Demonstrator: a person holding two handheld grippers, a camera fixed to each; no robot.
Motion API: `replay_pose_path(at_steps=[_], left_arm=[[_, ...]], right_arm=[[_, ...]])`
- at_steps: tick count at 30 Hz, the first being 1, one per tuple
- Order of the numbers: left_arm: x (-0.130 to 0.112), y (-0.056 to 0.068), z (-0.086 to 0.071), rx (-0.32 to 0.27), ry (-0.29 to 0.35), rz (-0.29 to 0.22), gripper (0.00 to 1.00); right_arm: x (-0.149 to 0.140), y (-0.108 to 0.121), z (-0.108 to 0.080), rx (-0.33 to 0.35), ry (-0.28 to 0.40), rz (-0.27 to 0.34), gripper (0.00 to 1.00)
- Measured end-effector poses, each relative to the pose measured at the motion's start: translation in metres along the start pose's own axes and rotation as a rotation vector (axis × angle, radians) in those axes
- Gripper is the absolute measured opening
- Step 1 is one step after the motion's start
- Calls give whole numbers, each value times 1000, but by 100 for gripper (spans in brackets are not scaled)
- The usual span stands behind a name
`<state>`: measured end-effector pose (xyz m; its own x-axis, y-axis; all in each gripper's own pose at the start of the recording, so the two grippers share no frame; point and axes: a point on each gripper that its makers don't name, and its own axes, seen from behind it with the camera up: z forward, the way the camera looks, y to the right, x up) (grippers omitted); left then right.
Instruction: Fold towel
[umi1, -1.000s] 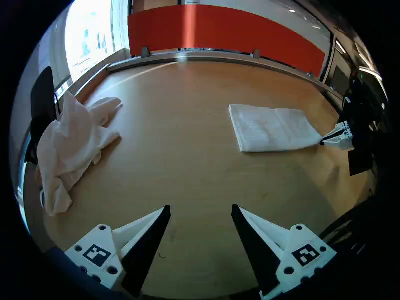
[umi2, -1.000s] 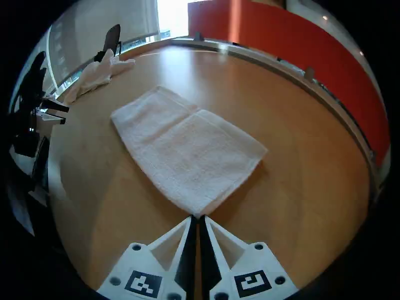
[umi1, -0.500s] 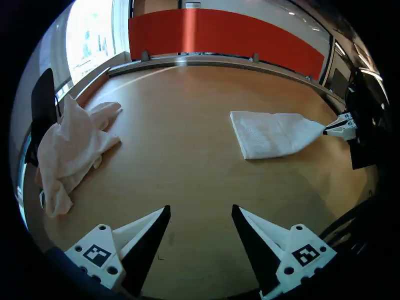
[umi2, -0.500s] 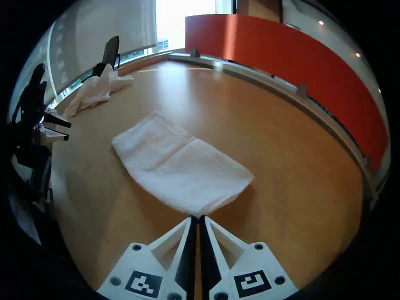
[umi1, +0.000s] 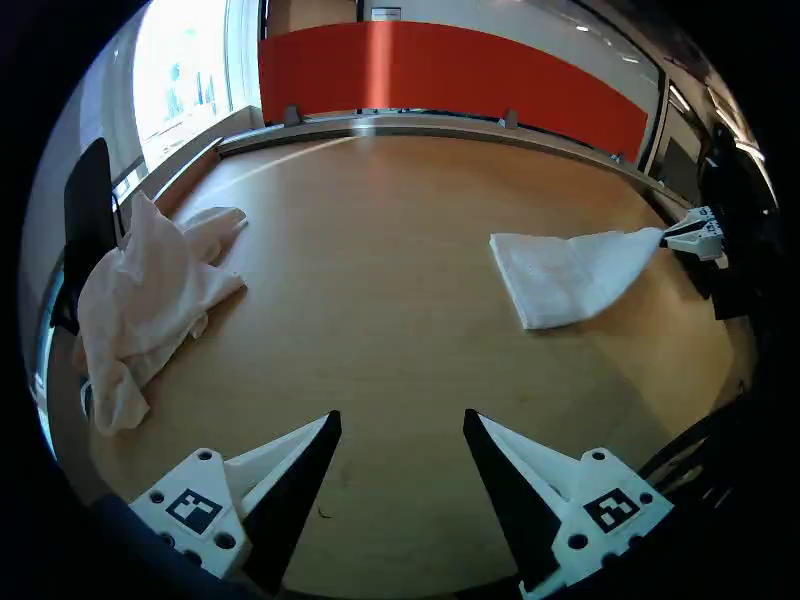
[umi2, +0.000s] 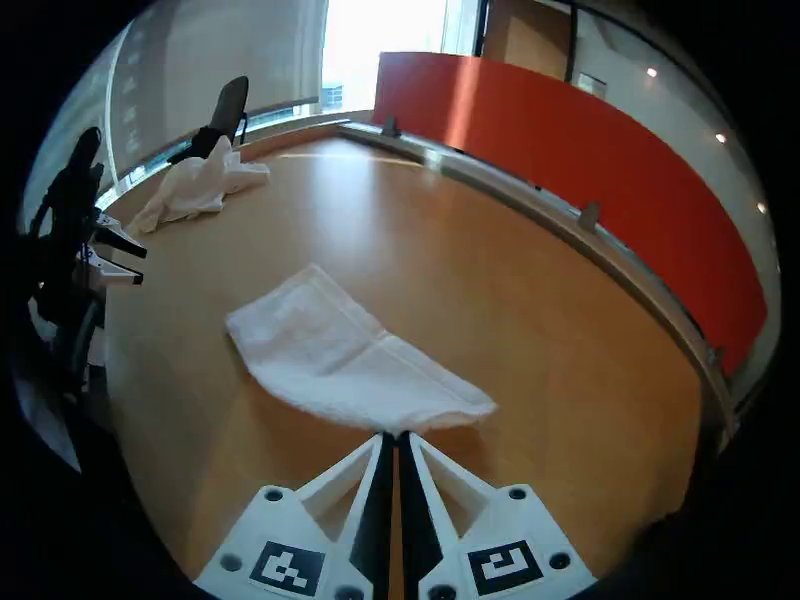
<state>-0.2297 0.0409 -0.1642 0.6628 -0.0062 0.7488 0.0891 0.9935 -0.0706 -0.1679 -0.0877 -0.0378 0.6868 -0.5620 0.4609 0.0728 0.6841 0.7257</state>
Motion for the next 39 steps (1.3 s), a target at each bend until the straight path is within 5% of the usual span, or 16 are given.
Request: replay_pose_path(at_steps=[9,21,30,39], left_arm=[[-1,0,-5,0,4,-4,91],[5,-5,-21,15,29,-8,91],[0,-16,-35,44,33,-28,91],[-9,-23,-40,55,29,-47,91]], right_arm=[[31,-14,3,32,31,-62,3],[89,-81,45,177,71,-175,3],[91,-130,91,272,22,-205,3],[83,-138,104,286,-14,-197,3]])
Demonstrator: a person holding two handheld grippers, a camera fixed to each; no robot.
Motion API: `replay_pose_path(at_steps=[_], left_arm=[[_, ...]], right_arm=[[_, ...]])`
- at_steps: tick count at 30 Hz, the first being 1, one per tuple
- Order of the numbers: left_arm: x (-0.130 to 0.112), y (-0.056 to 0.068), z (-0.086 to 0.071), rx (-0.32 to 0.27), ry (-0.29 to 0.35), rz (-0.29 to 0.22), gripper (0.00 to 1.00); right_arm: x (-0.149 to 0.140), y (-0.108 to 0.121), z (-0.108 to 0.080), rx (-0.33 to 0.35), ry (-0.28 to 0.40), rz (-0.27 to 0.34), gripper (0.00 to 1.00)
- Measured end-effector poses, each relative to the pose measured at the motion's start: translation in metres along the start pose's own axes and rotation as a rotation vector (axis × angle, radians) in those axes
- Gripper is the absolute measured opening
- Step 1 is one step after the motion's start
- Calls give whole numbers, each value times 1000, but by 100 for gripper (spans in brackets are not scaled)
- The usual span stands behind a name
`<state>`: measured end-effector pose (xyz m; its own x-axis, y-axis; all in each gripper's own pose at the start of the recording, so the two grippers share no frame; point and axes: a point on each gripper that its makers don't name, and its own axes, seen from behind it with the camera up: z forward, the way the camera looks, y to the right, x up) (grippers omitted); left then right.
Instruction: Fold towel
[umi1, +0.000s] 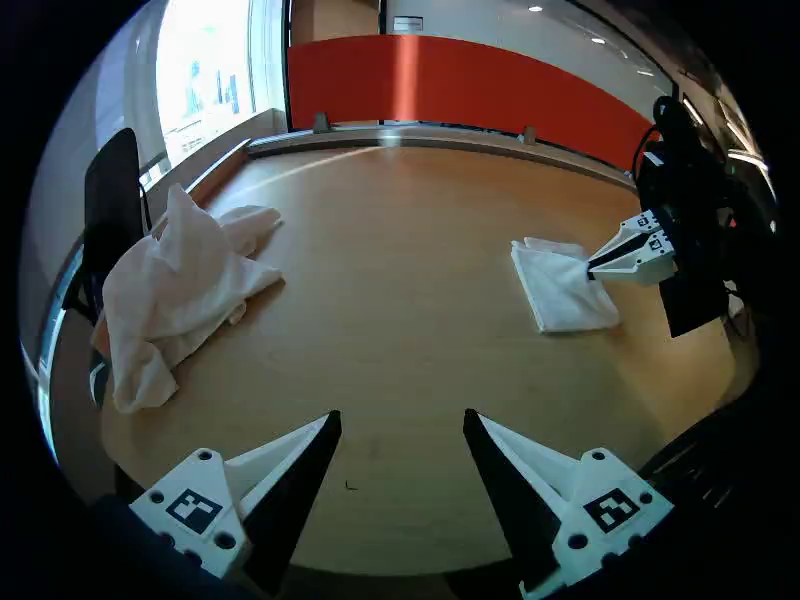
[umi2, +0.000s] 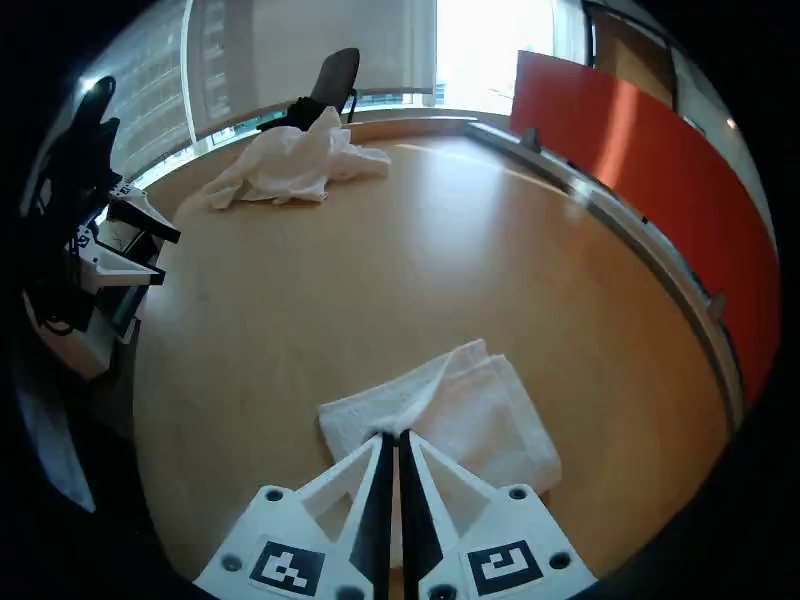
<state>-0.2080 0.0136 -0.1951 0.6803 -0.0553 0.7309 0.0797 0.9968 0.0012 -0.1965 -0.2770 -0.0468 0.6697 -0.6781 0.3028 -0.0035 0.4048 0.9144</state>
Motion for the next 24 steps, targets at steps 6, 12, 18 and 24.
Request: replay_pose_path(at_steps=[6,12,18,24], left_arm=[[0,0,2,-5,-3,4,91],[3,0,2,-6,-2,13,91],[5,-3,4,-3,2,19,91],[6,2,5,-19,2,24,91]], right_arm=[[2,2,-2,-3,4,6,4],[3,-1,-3,0,10,6,5],[3,-4,-6,0,19,15,35],[-3,-2,-13,-24,23,47,90]])
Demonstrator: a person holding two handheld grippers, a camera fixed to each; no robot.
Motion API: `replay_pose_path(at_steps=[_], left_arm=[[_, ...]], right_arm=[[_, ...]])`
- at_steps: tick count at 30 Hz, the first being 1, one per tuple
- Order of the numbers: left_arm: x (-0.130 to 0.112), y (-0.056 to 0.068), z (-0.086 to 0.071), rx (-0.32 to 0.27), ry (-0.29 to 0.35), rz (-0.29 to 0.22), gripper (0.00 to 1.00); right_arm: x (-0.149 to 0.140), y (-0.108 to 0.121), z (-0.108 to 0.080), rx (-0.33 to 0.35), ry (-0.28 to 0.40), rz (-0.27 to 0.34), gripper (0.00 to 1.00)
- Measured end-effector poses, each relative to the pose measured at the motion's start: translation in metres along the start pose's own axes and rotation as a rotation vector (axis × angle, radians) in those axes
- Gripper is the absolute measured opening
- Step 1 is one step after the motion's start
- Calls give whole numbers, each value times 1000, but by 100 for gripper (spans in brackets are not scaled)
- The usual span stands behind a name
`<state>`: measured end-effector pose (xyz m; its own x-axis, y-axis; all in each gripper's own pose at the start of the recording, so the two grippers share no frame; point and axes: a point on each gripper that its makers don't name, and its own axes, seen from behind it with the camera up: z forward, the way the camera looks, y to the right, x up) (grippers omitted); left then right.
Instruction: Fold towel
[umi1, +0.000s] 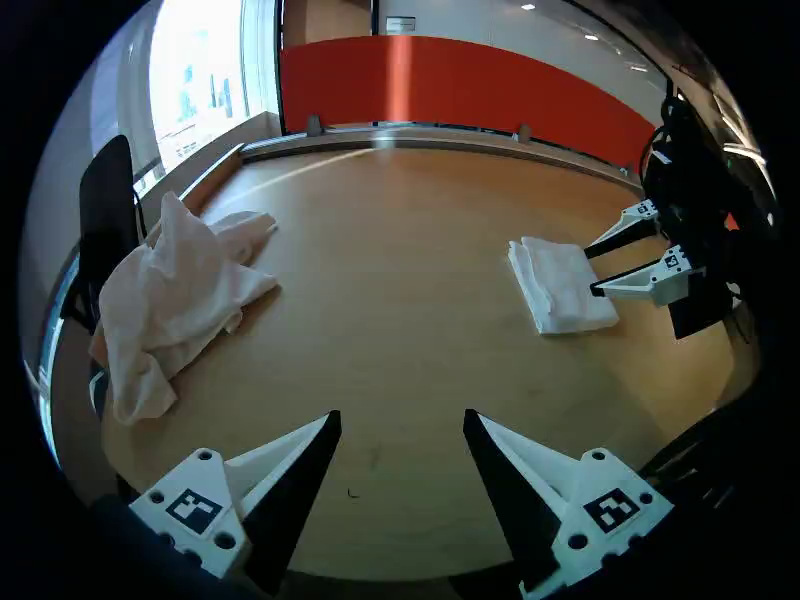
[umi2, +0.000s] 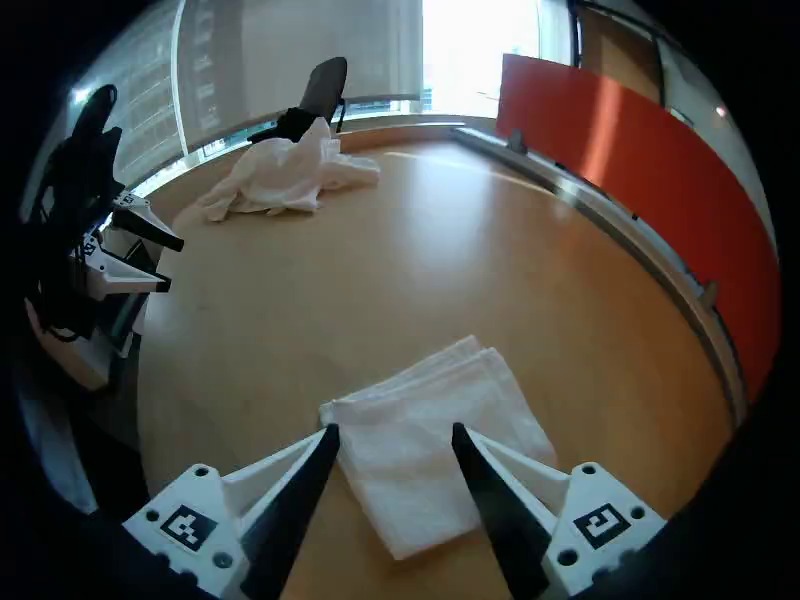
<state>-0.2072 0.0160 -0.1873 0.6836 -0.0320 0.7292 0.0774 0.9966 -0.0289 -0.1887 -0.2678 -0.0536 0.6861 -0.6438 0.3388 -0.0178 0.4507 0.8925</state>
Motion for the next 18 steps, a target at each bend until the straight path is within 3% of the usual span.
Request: replay_pose_path(at_steps=[18], left_arm=[[2,1,2,-8,3,27,91]], right_arm=[[-76,1,-24,-92,-56,142,91]])
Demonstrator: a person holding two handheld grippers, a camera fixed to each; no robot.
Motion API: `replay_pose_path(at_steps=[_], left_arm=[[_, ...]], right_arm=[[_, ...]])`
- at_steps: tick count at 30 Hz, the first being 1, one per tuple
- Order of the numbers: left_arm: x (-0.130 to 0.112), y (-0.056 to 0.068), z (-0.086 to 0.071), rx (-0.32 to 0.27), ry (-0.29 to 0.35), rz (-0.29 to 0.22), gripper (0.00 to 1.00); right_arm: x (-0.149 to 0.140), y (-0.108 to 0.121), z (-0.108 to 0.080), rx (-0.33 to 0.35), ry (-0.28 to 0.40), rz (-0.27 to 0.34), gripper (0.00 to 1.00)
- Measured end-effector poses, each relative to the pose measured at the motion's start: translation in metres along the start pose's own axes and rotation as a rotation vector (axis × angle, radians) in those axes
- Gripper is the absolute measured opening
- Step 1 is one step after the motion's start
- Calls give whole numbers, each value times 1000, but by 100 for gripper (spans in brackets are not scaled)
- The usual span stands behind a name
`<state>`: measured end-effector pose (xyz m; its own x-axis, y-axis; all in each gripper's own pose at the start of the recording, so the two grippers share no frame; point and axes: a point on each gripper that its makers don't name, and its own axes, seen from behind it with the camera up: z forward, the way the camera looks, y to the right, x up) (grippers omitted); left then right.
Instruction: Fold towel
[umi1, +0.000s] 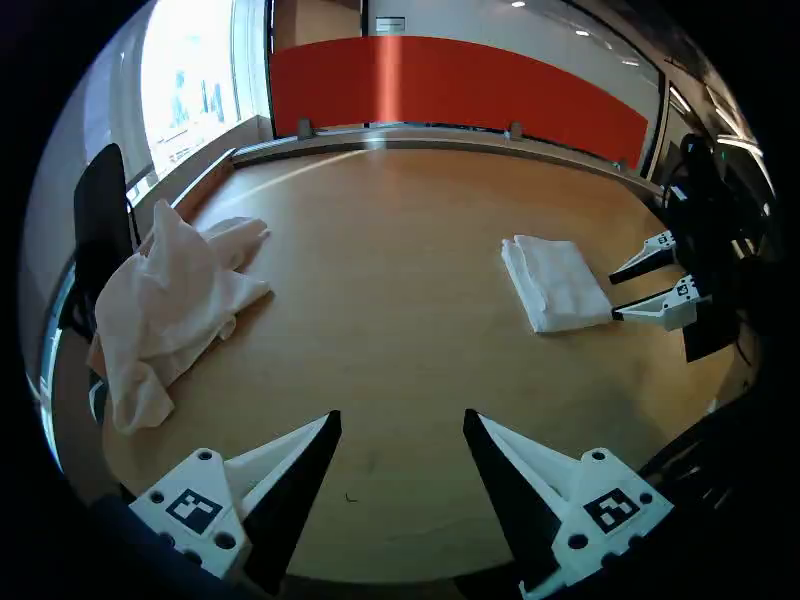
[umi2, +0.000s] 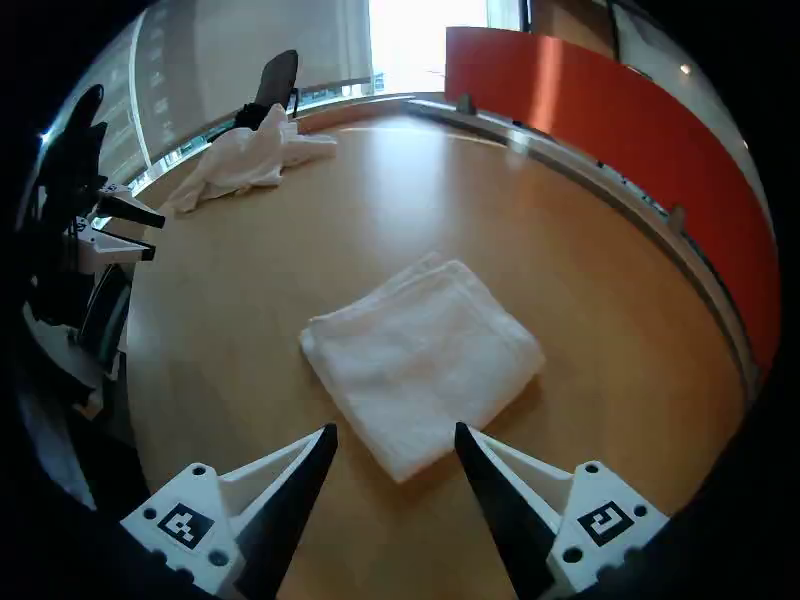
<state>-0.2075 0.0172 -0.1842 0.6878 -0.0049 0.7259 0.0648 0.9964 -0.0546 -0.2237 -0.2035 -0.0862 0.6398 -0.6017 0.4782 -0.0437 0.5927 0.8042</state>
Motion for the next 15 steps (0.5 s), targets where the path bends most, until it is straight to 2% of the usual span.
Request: replay_pose_path(at_steps=[5,10,13,15], left_arm=[[0,3,1,-13,-3,4,91],[-2,4,2,-12,-4,3,91],[-2,4,2,-11,-3,4,91],[-2,3,1,-9,-2,6,91]], right_arm=[[-19,-1,-4,-6,-24,26,91],[-26,-1,-2,-16,-37,20,90],[-30,0,1,-25,-46,21,83],[-32,2,4,-30,-52,28,74]])
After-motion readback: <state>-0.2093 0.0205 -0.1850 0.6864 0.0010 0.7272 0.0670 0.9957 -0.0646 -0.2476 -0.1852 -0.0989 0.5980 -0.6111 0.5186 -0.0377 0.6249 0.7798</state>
